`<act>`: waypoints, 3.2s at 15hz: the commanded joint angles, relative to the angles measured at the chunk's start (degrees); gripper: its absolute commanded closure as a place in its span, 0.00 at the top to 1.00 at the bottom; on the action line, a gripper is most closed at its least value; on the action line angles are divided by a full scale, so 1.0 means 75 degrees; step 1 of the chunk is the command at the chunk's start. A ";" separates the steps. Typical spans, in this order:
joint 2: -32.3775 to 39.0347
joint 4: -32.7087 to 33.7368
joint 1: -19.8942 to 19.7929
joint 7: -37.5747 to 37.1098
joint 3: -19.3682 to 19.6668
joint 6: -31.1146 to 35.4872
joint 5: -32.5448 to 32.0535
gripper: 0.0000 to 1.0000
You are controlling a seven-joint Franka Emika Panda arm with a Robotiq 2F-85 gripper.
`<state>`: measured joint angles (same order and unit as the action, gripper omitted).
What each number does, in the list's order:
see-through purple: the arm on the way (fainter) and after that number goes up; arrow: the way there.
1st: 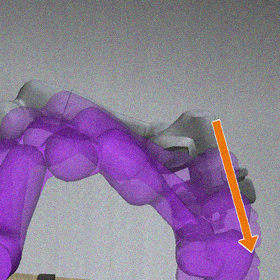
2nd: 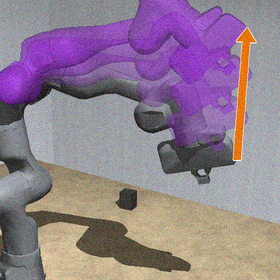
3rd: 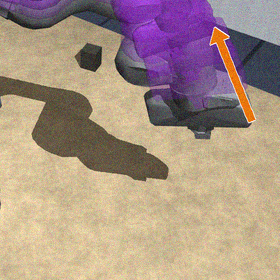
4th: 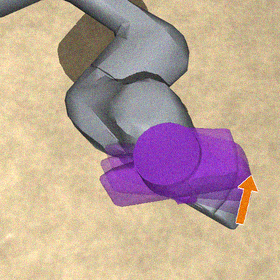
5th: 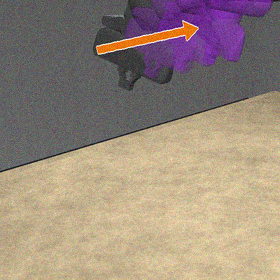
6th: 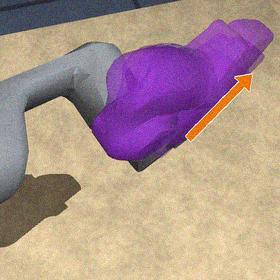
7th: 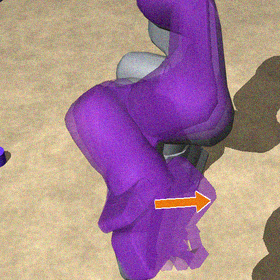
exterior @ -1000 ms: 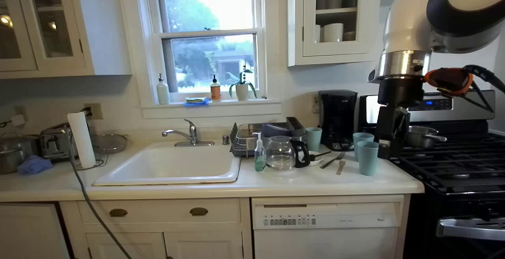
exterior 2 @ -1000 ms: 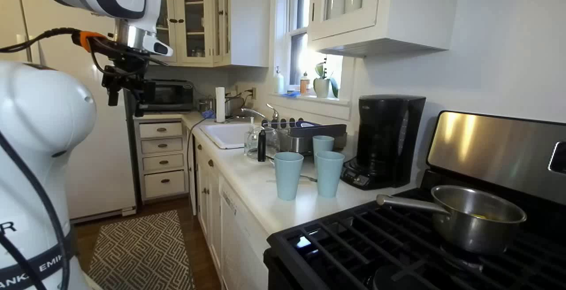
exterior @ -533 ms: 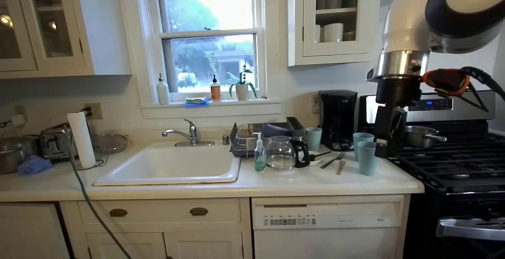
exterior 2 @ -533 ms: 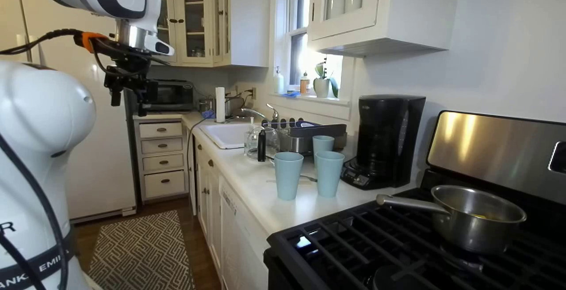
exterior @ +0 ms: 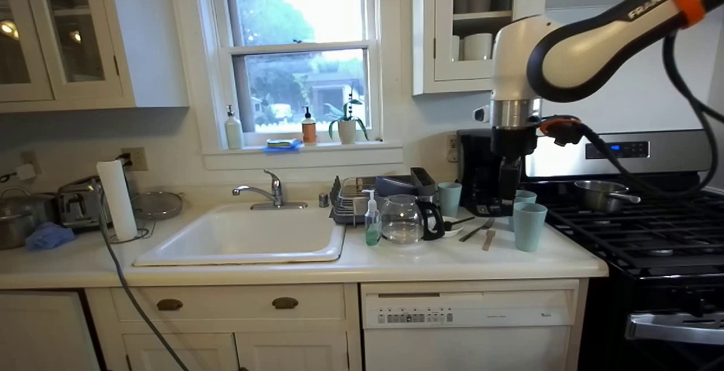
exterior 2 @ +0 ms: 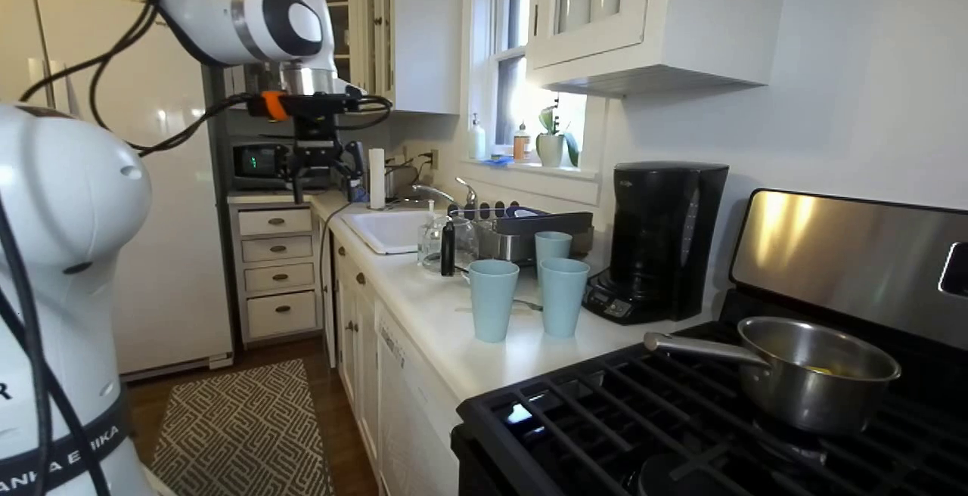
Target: Pick up the black measuring spoon and pour its contents into the clear coffee jar, put the black measuring spoon into the most forward blue cup
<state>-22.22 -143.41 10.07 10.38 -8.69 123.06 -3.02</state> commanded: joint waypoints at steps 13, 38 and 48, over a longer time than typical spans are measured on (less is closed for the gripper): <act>0.4159 0.3098 -0.0812 0.1089 0.0670 0.1109 -0.4699 1.00; 0.6974 0.5170 -0.0875 0.0537 0.1482 0.1746 -0.6607 0.84; 0.7743 0.5944 -0.0877 0.0307 0.1690 0.1691 -0.6977 0.45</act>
<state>33.80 -101.33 3.72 14.30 3.82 135.69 -53.07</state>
